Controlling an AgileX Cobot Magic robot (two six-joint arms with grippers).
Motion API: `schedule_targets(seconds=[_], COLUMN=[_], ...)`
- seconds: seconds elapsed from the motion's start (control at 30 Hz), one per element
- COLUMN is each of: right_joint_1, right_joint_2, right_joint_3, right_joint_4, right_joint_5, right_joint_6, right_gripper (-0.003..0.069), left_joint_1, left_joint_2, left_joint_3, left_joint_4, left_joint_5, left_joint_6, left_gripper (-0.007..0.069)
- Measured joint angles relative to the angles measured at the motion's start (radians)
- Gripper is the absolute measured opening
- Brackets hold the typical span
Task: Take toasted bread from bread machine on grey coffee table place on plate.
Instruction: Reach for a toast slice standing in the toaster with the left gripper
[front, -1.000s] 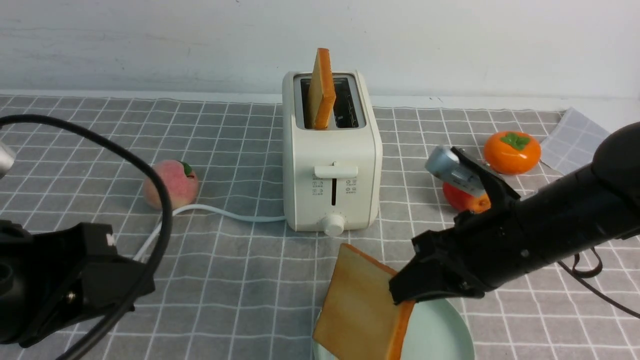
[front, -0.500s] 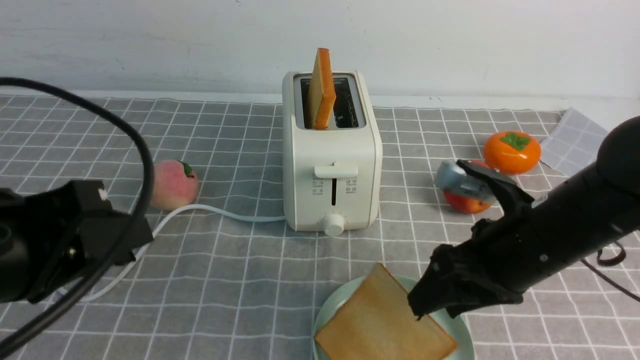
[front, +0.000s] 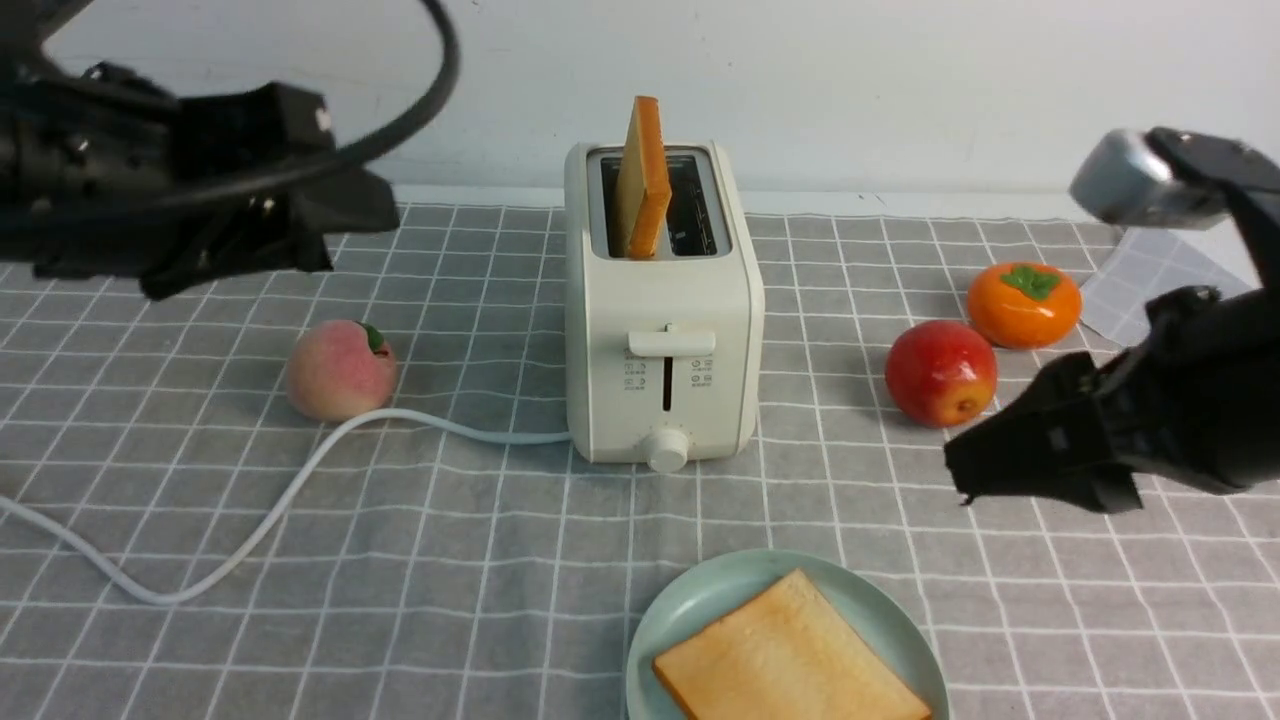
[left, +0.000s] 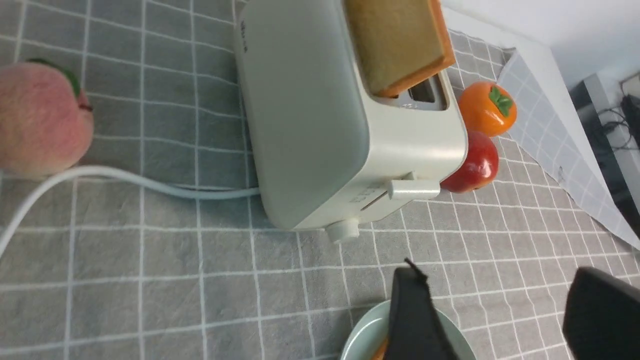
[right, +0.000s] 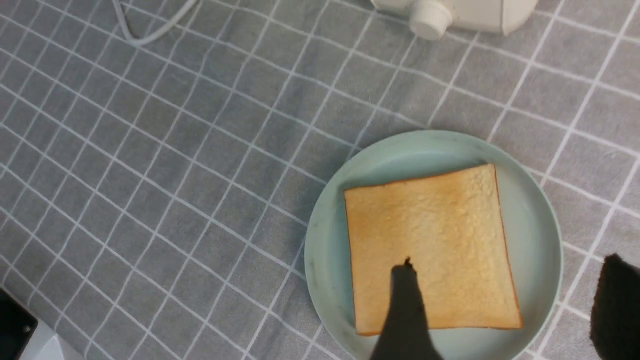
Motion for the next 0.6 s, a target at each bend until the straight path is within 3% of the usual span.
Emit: schedule_targets(seconds=[0.13,0.27,0.3,0.4,0.6], right_joint_1=[0.0,0.0,0.0,0.0,0.0], right_joint_2=[-0.07,-0.115,-0.126,-0.136,-0.136], right_joint_3=[0.0,0.0,0.0,0.0,0.0], right_joint_4=[-0.002,-0.002,-0.002,-0.003,-0.005], right_joint_5=[0.026,0.041,0.048,0.066,0.094], right_joint_6=[0.028,0.039,0.04,0.04,0.041], right_gripper=[0.0471,0.0471,0.0471,0.0471,0.0471], left_joint_1=[-0.099,-0.184,-0.215,-0.259,-0.314], left_joint_2=[0.175,0.338,0.415,0.551,0.741], left_joint_3=[-0.189,-0.385,-0.483,-0.652,-0.854], left_joint_4=[0.047,0.183,0.278,0.439,0.634], left_joint_5=[0.016,0.015,0.02,0.035,0.069], left_joint_6=[0.007,-0.128,-0.221,-0.338,-0.455], left_gripper=[0.0454,0.0473,0.0477,0.0479,0.0479])
